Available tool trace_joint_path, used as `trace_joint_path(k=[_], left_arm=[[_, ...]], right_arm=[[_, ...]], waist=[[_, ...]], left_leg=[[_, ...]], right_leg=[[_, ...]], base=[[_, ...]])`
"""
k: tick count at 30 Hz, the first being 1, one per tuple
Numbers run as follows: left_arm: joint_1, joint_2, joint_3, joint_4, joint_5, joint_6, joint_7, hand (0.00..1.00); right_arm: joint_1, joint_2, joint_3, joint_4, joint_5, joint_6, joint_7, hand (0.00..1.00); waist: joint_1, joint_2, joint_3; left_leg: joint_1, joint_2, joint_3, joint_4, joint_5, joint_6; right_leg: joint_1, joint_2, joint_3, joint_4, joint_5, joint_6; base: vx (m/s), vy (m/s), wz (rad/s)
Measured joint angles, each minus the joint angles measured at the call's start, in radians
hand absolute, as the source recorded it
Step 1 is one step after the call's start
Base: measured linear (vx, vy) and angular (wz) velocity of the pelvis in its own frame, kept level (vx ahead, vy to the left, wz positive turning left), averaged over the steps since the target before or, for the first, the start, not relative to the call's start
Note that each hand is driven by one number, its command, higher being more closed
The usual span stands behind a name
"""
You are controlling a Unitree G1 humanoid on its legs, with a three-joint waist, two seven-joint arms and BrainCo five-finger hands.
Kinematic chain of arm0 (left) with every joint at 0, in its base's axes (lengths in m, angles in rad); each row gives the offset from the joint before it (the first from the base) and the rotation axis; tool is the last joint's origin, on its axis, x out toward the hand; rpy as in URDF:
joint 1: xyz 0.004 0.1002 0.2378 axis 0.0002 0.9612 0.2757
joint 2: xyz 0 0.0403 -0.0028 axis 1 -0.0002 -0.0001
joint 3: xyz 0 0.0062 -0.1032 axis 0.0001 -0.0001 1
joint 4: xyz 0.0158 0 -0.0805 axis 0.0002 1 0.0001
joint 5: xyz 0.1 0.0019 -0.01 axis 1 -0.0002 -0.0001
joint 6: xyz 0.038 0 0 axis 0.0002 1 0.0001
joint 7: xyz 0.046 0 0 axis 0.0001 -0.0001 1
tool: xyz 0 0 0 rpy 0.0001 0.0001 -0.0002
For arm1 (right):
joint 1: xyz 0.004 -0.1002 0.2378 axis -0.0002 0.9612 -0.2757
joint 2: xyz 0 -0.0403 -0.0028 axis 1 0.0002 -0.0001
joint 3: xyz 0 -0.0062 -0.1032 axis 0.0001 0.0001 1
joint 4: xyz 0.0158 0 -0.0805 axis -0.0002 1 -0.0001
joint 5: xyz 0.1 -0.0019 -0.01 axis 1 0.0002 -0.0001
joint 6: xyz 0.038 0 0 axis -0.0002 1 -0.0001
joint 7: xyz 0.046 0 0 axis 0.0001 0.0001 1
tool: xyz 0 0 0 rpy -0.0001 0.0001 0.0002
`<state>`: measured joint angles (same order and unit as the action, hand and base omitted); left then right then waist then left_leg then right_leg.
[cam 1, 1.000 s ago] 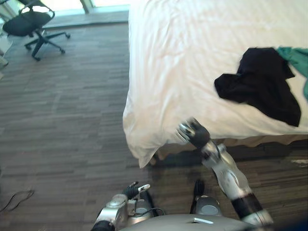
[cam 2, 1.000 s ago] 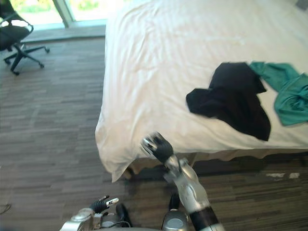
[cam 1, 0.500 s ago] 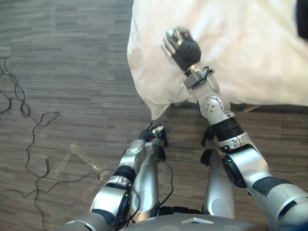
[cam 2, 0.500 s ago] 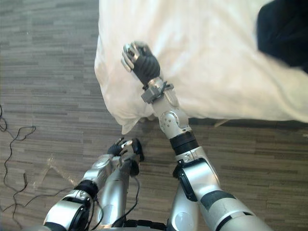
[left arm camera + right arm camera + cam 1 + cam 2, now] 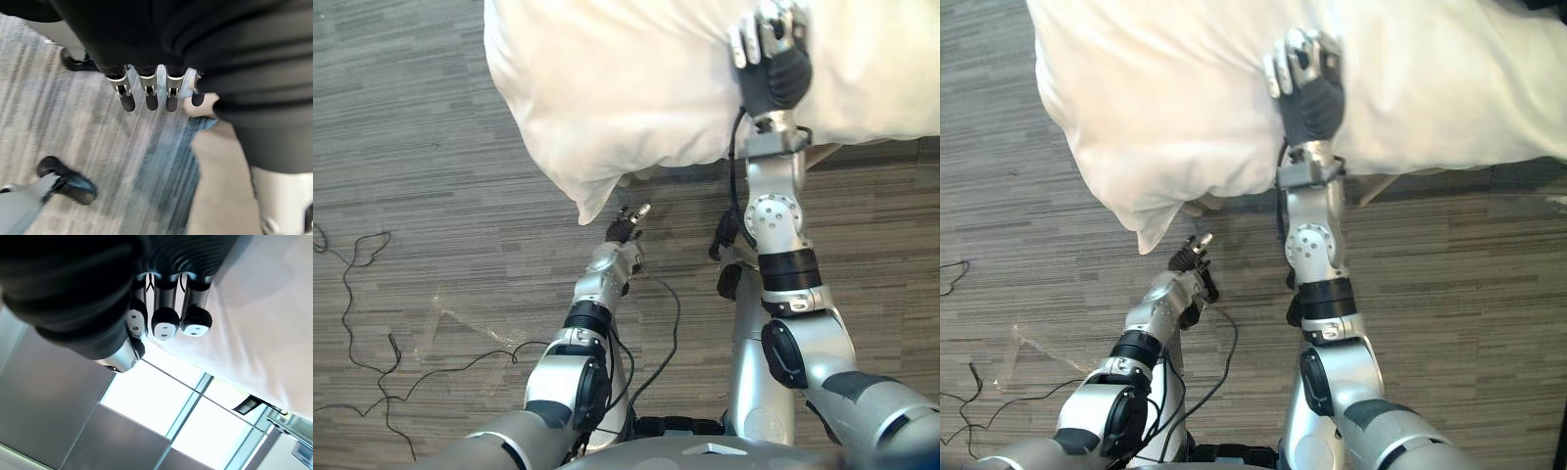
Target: Tidy the bed and pick cloth on bed and put in laundry
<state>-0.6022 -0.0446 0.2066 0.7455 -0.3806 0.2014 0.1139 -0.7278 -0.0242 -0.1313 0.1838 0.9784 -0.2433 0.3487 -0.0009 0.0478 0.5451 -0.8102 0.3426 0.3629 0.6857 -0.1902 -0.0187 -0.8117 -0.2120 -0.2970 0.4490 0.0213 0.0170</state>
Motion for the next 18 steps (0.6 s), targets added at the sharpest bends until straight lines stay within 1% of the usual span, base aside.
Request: trace_joint_path(k=[1,4,5,6,8,10,11,13,14,15,16,17,18], left_arm=[[0.004,0.014,0.000,-0.002,0.000,0.010,-0.001,0.00],[0.045,0.051,-0.001,-0.020,0.011,0.030,-0.011,0.00],[0.070,0.061,-0.002,-0.023,0.017,0.031,-0.027,0.00],[0.091,0.066,-0.002,-0.033,0.020,0.031,-0.033,0.00],[0.152,0.082,-0.007,-0.049,0.017,0.029,-0.062,0.00],[0.196,0.098,-0.015,-0.052,0.018,0.024,-0.085,0.00],[0.226,0.108,-0.020,-0.053,0.021,0.009,-0.097,0.00],[0.270,0.116,-0.034,-0.052,0.032,-0.011,-0.113,0.00],[0.310,0.122,-0.050,-0.051,0.060,-0.020,-0.127,0.00],[0.326,0.127,-0.052,-0.050,0.067,-0.021,-0.139,0.00],[0.353,0.124,-0.060,-0.045,0.097,-0.026,-0.157,0.00],[0.383,0.116,-0.073,-0.039,0.119,-0.037,-0.177,0.00],[0.413,0.106,-0.082,-0.023,0.133,-0.043,-0.191,0.00]], right_arm=[[0.026,-0.003,-0.013,-0.003,0.009,-0.006,0.011,1.00],[0.171,-0.033,-0.072,0.016,0.069,-0.022,0.055,1.00],[0.237,-0.037,-0.110,0.065,0.081,-0.022,0.055,0.00],[0.283,-0.037,-0.135,0.101,0.081,-0.022,0.048,0.00],[0.437,-0.038,-0.182,0.170,0.075,-0.022,0.019,0.00],[0.556,-0.037,-0.195,0.207,0.041,-0.023,0.000,0.00],[0.619,-0.035,-0.198,0.234,0.004,-0.023,-0.003,0.00],[0.695,-0.032,-0.200,0.270,-0.055,-0.027,-0.005,0.00],[0.748,-0.021,-0.201,0.318,-0.097,-0.033,-0.006,0.00],[0.773,-0.013,-0.200,0.333,-0.109,-0.035,-0.006,0.00],[0.810,-0.001,-0.201,0.350,-0.122,-0.042,-0.005,0.00],[0.851,0.014,-0.206,0.371,-0.143,-0.051,-0.005,0.00],[0.882,0.022,-0.207,0.403,-0.163,-0.057,-0.005,0.00]], waist=[[-0.003,-0.004,0.000],[-0.009,-0.024,0.001],[-0.008,-0.032,0.001],[-0.008,-0.035,-0.001],[-0.011,-0.036,-0.002],[-0.015,-0.044,-0.006],[-0.015,-0.058,-0.014],[-0.019,-0.077,-0.036],[-0.020,-0.102,-0.080],[-0.021,-0.114,-0.098],[-0.025,-0.124,-0.118],[-0.031,-0.138,-0.142],[-0.035,-0.142,-0.171]], left_leg=[[0.003,0.004,0.000,0.009,-0.008,0.001],[0.064,0.007,0.019,0.020,-0.035,0.004],[0.100,0.007,0.030,0.019,-0.046,0.003],[0.124,0.008,0.038,0.019,-0.054,0.003],[0.202,0.010,0.059,0.014,-0.075,-0.001],[0.278,0.009,0.080,-0.003,-0.087,-0.006],[0.337,0.006,0.100,-0.022,-0.091,-0.009],[0.409,0.006,0.121,-0.054,-0.099,-0.020],[0.472,0.004,0.147,-0.099,-0.099,-0.026],[0.506,0.004,0.171,-0.124,-0.092,-0.034],[0.557,0.001,0.204,-0.163,-0.078,-0.043],[0.617,-0.012,0.230,-0.211,-0.061,-0.053],[0.658,-0.031,0.242,-0.259,-0.047,-0.063]], right_leg=[[0.007,0.003,0.002,-0.001,0.003,-0.004],[0.062,0.008,0.021,-0.014,0.012,0.003],[0.093,0.013,0.030,-0.023,0.013,0.004],[0.114,0.017,0.036,-0.031,0.015,0.007],[0.184,0.019,0.044,-0.051,0.017,0.011],[0.248,0.020,0.060,-0.072,0.019,0.015],[0.297,0.022,0.066,-0.095,0.022,0.019],[0.368,0.031,0.067,-0.140,0.027,0.026],[0.427,0.038,0.065,-0.198,0.034,0.023],[0.456,0.038,0.062,-0.221,0.037,0.022],[0.498,0.037,0.058,-0.252,0.039,0.024],[0.543,0.035,0.049,-0.279,0.039,0.024],[0.574,0.035,0.046,-0.302,0.039,0.024]], base=[[0.05,0.077,-0.18],[0.05,0.101,-0.15],[0.05,0.086,-0.21],[0.05,0.084,-0.22],[0.06,0.086,-0.24],[0.05,0.072,-0.26],[0.06,0.060,-0.26],[0.05,0.021,-0.21],[0.08,-0.010,-0.15],[0.11,-0.024,-0.06],[0.15,-0.047,0.06],[0.16,-0.050,0.04],[0.19,-0.042,-0.04]])
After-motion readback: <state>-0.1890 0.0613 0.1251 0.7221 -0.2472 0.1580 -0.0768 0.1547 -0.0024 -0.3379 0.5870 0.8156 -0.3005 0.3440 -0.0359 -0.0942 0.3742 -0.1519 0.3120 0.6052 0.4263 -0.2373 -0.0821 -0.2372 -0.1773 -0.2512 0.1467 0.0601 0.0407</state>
